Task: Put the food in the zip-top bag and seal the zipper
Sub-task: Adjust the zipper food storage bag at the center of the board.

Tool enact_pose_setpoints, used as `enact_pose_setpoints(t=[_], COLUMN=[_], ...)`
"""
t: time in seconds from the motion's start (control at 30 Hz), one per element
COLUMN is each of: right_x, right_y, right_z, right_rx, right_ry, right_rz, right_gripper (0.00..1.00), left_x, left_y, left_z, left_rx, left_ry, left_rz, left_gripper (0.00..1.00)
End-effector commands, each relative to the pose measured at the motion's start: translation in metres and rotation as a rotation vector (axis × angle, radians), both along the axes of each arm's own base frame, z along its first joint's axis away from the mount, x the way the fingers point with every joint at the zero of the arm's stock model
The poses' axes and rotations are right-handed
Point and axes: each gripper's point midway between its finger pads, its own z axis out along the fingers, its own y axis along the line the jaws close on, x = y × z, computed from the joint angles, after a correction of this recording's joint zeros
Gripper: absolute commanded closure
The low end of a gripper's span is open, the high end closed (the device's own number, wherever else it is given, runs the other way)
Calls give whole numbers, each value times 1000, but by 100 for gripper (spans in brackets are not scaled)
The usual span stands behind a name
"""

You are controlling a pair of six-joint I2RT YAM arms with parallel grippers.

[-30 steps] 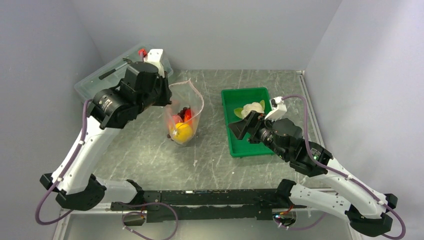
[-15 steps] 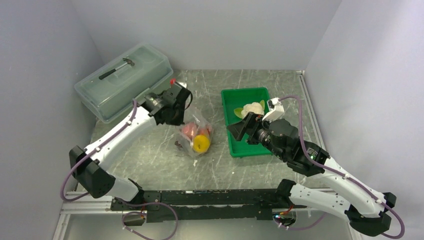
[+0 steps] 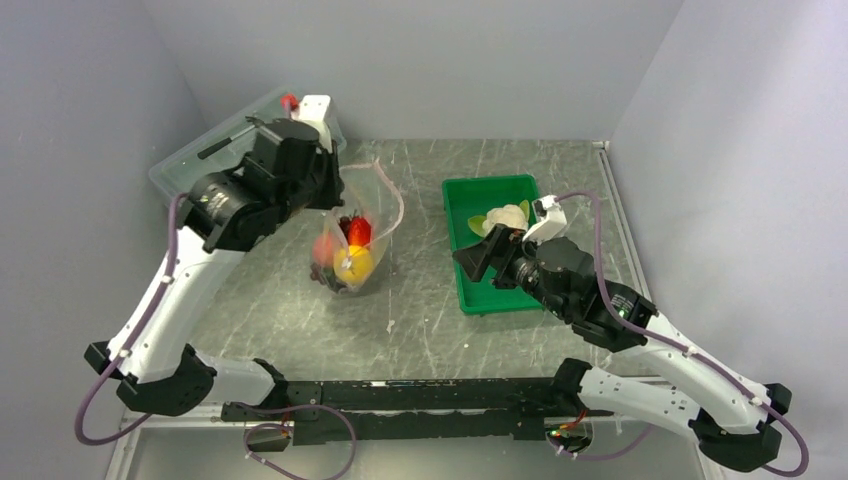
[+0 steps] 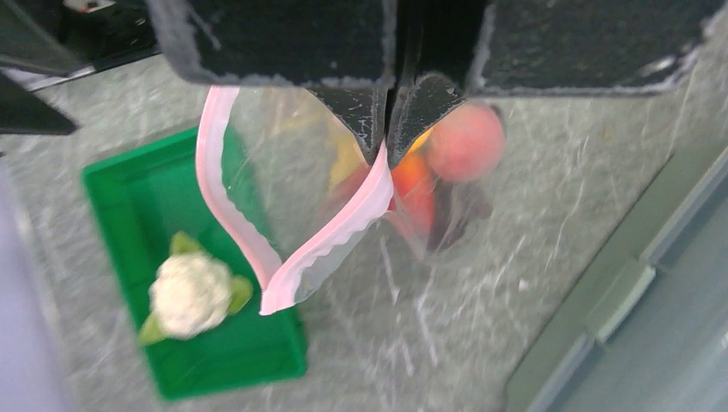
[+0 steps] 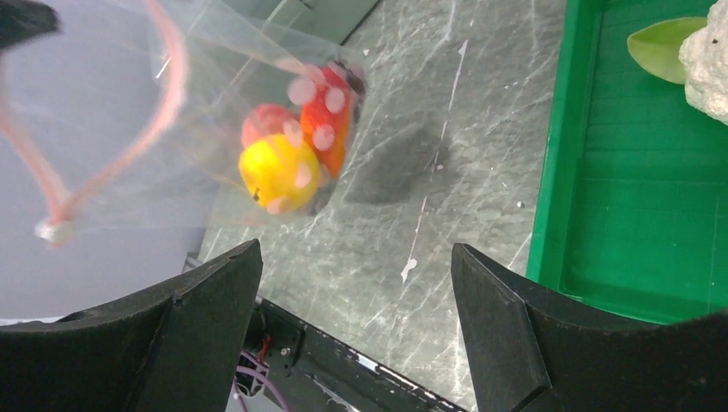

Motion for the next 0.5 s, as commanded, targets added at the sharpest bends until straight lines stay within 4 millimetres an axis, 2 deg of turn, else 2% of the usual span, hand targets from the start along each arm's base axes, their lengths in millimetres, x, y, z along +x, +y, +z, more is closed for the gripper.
enact_pose_setpoints(t=[0.0,0.1,0.17,0.33,0.47], right_x=[4,4,5,11,20], right_y=[0,-1,-3,-11,-25], right_z=[13,14,12,10,4], right_rx=[7,4,-5,-61,-169], right_ry=[-36,-40,-39,-38,-22], right_rz=[-9,-15,-25,-65,-140], right_gripper=[15,15,14,13,11], left_x=[3,-1,-3,-5,-7], left_y=[0,0,0,-1,-5], left_z=[-58,-93,-100,-105,-102], left_rx=[101,127,126,136,122], left_ry=[112,171,182,197,197], left_rz=[6,3,4,-11,-41], left_gripper=[100,100,100,100,100])
